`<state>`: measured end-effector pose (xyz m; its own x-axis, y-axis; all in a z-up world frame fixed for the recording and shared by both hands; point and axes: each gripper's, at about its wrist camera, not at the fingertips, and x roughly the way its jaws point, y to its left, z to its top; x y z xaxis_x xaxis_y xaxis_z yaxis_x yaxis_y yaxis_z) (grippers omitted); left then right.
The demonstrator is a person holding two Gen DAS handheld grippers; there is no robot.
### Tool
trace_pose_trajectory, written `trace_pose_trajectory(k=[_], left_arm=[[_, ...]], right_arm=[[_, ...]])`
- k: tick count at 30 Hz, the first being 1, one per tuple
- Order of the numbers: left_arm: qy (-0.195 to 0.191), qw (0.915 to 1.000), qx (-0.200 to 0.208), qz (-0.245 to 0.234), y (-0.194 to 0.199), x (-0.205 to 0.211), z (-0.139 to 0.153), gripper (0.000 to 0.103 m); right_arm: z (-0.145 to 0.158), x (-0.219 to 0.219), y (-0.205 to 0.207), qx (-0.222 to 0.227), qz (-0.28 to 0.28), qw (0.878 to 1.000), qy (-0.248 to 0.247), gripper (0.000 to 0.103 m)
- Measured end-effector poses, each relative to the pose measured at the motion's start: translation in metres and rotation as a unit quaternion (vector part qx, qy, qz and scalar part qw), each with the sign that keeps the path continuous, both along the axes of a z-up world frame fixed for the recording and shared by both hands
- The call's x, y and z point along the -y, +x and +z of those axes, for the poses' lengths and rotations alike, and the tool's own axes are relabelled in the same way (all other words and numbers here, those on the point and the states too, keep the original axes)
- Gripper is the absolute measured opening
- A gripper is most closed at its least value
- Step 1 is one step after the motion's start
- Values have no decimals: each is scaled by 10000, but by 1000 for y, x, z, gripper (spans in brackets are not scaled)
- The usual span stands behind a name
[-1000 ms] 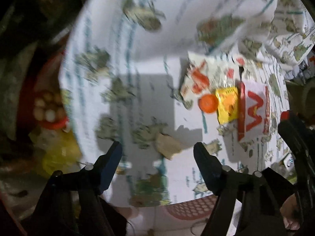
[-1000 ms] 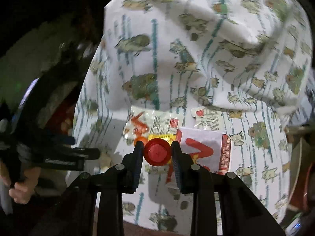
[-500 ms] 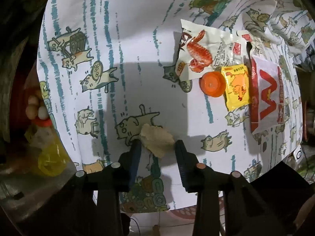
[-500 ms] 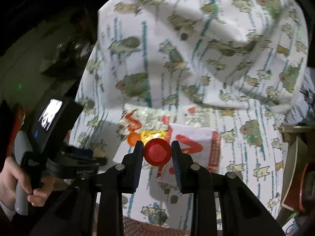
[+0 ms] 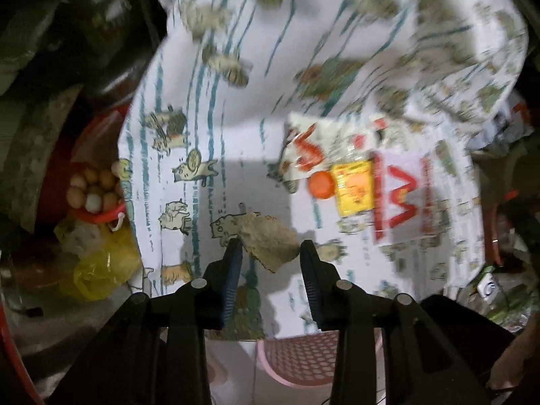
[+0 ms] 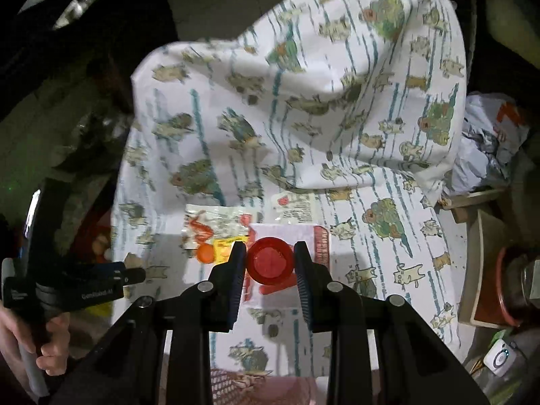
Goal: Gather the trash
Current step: 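Carry the paper scrap and red cap over the pink basket with both grippers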
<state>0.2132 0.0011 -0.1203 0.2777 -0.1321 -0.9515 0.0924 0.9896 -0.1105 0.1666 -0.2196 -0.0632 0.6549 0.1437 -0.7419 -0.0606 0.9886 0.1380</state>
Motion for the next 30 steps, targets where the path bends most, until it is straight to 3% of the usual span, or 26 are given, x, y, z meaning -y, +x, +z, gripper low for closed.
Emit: trace_pose_trajectory(k=[5,9,12,24,30], left_arm=[[160,9980,589,-144,-27,10,43,34],[197,9959,884,-11,-61,7,56,34],[38,9975,702,-41,-83,10,46,34],[5,9998,46,-212,-127,30,-8,34],[7,9978,-433,-511,-131,38,-56,34]], right_arm=[[17,-11,-31,290,201,9994,-30,31],[21,-21,-57,350,335,9988,-119,31],[16,-27,-77,244,428,9988,-48,31],[-11,-15,-115,-206,341,9991,167,31],[-57,1,-108,-1188,278,9875,993,31]])
